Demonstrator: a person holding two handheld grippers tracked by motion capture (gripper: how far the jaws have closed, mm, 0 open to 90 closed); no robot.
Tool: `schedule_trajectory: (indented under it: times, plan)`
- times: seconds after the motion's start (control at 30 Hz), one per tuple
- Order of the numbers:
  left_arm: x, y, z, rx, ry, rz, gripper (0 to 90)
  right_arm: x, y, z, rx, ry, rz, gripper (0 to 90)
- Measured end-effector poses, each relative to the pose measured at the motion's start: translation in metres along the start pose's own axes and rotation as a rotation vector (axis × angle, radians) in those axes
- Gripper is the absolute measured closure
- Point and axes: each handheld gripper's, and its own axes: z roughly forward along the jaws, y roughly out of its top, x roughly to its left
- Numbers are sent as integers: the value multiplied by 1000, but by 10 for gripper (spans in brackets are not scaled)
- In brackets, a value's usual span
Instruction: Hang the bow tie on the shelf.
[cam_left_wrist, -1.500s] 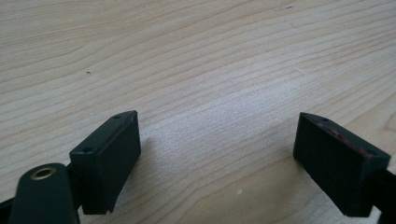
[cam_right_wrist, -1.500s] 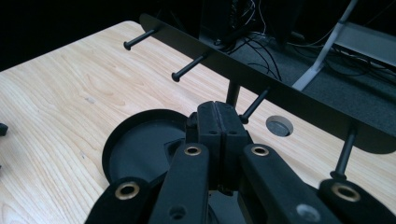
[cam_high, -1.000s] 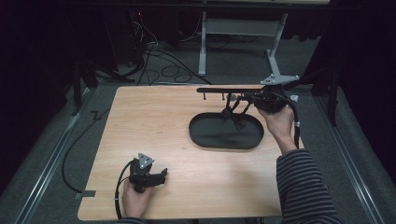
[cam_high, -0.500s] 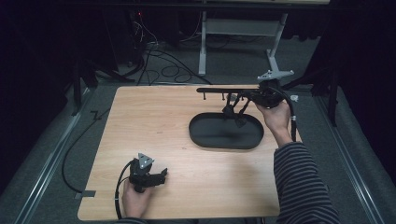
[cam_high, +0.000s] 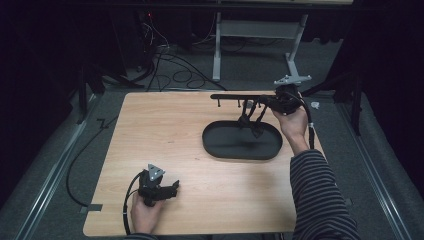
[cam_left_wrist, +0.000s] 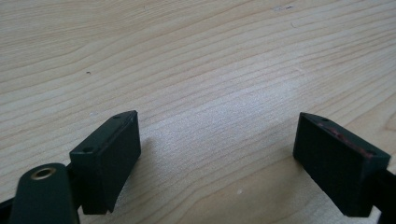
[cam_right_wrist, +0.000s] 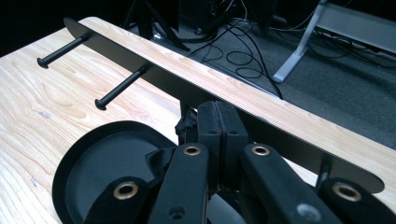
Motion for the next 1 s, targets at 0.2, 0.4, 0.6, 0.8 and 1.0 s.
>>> schedule_trajectory:
  times: [0.2,0.4,0.6,0.8,1.0]
  plan:
    - [0,0,0,0,0,1,154,-2,-1,-2,4,8,16,865]
    - [0,0,0,0,0,1,154,2,0,-2,10,11,3,825]
    - [0,0,0,0,0,1,154,3,0,-4,6,9,7,784]
    - [0,0,0,0,0,0,154,4,-1,-6,3,1,1,763]
    - [0,0,0,0,0,0,154,1,-4,-8,1,-6,19,746]
